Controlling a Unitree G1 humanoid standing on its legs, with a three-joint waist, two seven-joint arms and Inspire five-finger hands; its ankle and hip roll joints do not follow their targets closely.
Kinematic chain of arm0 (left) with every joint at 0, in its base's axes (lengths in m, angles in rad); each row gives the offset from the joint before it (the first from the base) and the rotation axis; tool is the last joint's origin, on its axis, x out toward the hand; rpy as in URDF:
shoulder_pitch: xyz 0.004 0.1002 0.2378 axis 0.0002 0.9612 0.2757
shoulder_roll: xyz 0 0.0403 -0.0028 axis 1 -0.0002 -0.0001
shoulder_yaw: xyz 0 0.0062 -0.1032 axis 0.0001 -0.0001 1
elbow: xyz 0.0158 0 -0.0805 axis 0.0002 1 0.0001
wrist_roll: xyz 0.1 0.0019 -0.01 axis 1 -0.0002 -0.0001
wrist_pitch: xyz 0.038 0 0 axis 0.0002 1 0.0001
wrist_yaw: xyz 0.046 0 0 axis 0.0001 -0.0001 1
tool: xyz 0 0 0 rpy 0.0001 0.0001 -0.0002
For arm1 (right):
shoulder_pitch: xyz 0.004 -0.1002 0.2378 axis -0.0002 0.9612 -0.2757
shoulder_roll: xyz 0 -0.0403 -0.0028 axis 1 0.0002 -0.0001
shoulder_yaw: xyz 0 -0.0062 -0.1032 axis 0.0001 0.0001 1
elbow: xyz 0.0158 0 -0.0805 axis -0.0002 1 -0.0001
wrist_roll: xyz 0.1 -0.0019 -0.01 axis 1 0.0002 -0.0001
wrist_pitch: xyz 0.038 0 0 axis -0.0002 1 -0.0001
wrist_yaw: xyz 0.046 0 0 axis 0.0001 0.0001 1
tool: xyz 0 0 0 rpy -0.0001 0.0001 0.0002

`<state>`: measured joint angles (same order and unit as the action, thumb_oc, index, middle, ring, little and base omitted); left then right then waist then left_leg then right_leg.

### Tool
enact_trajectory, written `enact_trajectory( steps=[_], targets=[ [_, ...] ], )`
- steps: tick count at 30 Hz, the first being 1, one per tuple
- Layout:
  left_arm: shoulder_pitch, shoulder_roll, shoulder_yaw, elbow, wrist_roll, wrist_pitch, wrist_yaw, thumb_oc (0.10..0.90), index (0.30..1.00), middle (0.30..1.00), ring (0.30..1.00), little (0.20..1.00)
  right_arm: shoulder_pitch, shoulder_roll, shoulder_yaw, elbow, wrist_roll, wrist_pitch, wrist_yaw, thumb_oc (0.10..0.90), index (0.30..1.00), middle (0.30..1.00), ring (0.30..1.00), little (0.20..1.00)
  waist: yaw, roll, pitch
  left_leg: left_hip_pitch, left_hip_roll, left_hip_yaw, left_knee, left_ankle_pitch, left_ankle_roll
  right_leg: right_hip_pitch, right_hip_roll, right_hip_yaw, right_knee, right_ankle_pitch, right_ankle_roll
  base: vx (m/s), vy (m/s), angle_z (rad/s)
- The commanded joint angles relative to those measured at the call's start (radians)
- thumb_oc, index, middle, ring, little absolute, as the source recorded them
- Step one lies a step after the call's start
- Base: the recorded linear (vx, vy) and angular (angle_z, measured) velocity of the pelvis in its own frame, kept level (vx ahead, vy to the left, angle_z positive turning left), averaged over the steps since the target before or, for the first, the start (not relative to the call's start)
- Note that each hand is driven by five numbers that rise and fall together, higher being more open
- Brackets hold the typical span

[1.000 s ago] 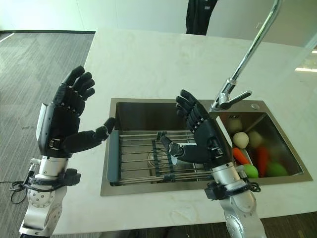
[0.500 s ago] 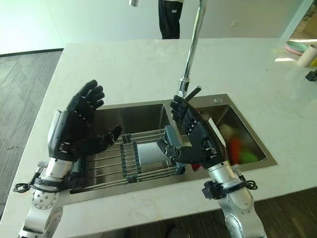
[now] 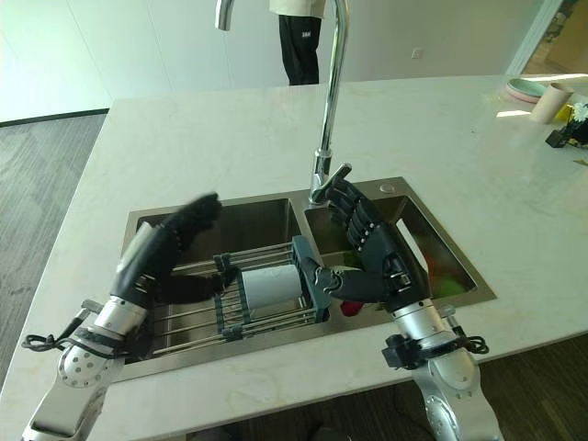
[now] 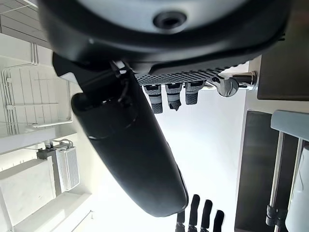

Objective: Place the dishes in the dishwasher.

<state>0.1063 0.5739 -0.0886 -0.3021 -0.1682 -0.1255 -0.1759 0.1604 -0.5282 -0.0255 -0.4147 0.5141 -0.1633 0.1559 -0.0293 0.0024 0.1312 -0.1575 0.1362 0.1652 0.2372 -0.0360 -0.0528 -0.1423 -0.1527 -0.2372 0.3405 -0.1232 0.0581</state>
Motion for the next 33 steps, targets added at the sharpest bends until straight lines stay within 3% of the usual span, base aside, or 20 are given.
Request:
enact_trajectory(
  steps=[1, 5, 7, 8, 9, 22, 33],
  targets=[
    [-0.08, 0.004, 0.031, -0.072, 0.027, -0.064, -0.03, 0.8, 0.9, 0.9, 0.9, 0.9, -0.097, -0.022, -0.074, -0.033, 0.023, -0.085, -0.028, 0.8, 0.9, 0.9, 0.9, 0.9, -0.011, 0.024, -0.016, 0.066, 0.04, 0.024, 0.063, -0.192, -0.025, 0.029, 0.012, -0.019, -0.041, -0.09, 0.05, 0.01, 0.02, -0.1],
    [-0.115, 0.052, 0.039, -0.073, 0.062, -0.04, -0.086, 0.8, 0.9, 0.9, 0.9, 0.9, -0.108, -0.028, -0.087, -0.035, 0.015, -0.079, -0.037, 0.8, 0.9, 0.9, 0.9, 0.9, -0.023, 0.038, -0.017, 0.071, 0.037, 0.025, 0.063, -0.194, -0.026, 0.029, 0.008, -0.007, -0.041, -0.087, 0.057, 0.01, 0.029, -0.03],
    [-0.141, 0.088, 0.035, -0.078, 0.125, -0.092, -0.096, 0.8, 0.9, 0.9, 0.9, 0.9, -0.117, -0.034, -0.094, -0.031, 0.017, -0.077, -0.036, 0.8, 0.9, 0.9, 0.9, 0.9, -0.032, 0.045, -0.018, 0.081, 0.035, 0.028, 0.063, -0.204, -0.027, 0.034, 0.006, -0.002, -0.041, -0.09, 0.062, 0.02, 0.052, -0.03],
    [-0.182, 0.119, 0.027, -0.079, 0.121, -0.035, -0.113, 0.8, 0.9, 0.9, 0.9, 0.9, -0.13, -0.037, -0.098, -0.028, 0.018, -0.068, -0.034, 0.8, 0.9, 0.9, 0.9, 0.9, -0.041, 0.047, -0.024, 0.079, 0.031, 0.032, 0.063, -0.201, -0.024, 0.027, 0.004, 0.004, -0.041, -0.081, 0.064, 0.02, 0.061, -0.06],
    [-0.193, 0.123, 0.026, -0.078, 0.128, -0.027, -0.12, 0.8, 0.9, 0.9, 0.9, 0.9, -0.135, -0.036, -0.1, -0.026, 0.013, -0.064, -0.032, 0.8, 0.9, 0.9, 0.9, 0.9, -0.044, 0.049, -0.025, 0.081, 0.029, 0.033, 0.063, -0.203, -0.023, 0.027, 0.003, 0.006, -0.041, -0.081, 0.065, 0.0, 0.055, -0.07],
    [-0.294, 0.139, -0.011, -0.041, 0.263, 0.009, -0.124, 0.8, 0.9, 0.9, 0.9, 0.9, -0.169, -0.025, -0.103, -0.013, -0.002, -0.03, -0.013, 0.8, 0.9, 0.9, 0.9, 0.9, -0.069, 0.052, -0.035, 0.104, 0.016, 0.048, 0.063, -0.224, -0.008, 0.029, 0.003, 0.036, -0.041, -0.075, 0.075, 0.01, 0.029, -0.05],
    [-0.32, 0.111, -0.051, 0.026, 0.278, 0.065, -0.123, 0.8, 0.9, 0.9, 0.9, 0.9, -0.176, -0.016, -0.091, 0.002, -0.008, -0.027, -0.001, 0.8, 0.9, 0.9, 0.9, 0.9, -0.082, 0.047, -0.037, 0.121, 0.013, 0.067, 0.063, -0.236, 0.001, 0.031, 0.008, 0.057, -0.041, -0.072, 0.079, 0.0, 0.009, -0.05]
  ],
)
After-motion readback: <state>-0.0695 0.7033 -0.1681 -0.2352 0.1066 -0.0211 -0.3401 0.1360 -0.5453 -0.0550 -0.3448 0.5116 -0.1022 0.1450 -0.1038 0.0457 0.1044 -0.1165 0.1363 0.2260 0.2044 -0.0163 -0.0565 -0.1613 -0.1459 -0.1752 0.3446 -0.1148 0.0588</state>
